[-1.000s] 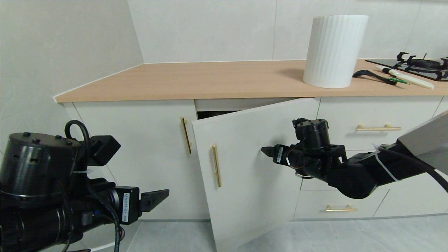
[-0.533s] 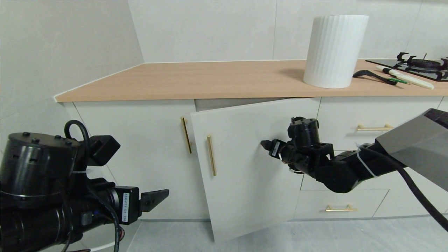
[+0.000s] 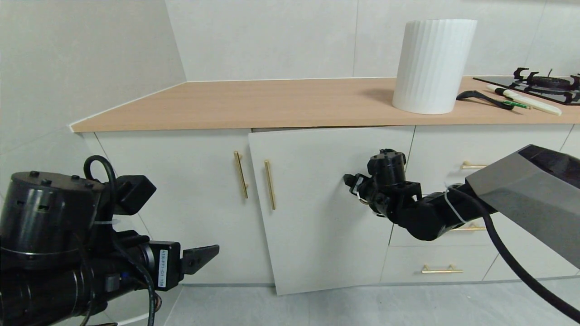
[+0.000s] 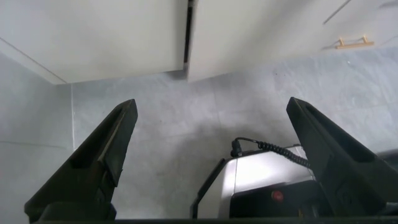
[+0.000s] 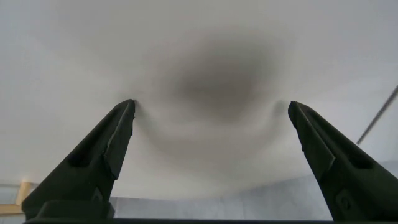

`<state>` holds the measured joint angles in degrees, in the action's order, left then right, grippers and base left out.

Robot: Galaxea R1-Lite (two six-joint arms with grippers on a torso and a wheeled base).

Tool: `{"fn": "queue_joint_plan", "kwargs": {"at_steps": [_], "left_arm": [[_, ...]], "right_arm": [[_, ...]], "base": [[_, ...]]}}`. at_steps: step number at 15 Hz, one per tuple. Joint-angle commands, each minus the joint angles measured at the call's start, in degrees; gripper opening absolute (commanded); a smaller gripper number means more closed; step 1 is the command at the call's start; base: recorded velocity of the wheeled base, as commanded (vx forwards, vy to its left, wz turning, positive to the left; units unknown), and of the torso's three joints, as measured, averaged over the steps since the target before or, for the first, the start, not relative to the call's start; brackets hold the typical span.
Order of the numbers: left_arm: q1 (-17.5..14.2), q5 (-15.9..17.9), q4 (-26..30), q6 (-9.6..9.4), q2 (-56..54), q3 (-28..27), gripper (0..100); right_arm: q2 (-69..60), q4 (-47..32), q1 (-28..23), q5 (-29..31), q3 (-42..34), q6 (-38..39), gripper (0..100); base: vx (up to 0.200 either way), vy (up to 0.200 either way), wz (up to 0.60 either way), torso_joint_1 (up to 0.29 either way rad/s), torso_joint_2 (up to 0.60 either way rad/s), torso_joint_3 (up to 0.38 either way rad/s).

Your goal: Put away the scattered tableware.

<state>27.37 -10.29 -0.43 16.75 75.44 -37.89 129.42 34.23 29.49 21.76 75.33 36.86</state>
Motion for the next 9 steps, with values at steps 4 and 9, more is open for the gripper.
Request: {"fn": "queue_joint_plan", "kwargs": {"at_steps": [4, 9], "left_arm": [[0.0, 0.0, 0.0, 0.04, 0.0, 0.0, 100], [0.0, 0.0, 0.0, 0.04, 0.0, 0.1, 100]], "right_arm": [[3.6, 0.0, -1.8, 2.1, 2.8, 0.0, 100], [3.5, 0.0, -1.9, 2.1, 2.8, 0.0, 100]], "base": [[0.0, 0.0, 0.0, 0.0, 0.0, 0.0], [0.0, 0.0, 0.0, 0.0, 0.0, 0.0]]}}
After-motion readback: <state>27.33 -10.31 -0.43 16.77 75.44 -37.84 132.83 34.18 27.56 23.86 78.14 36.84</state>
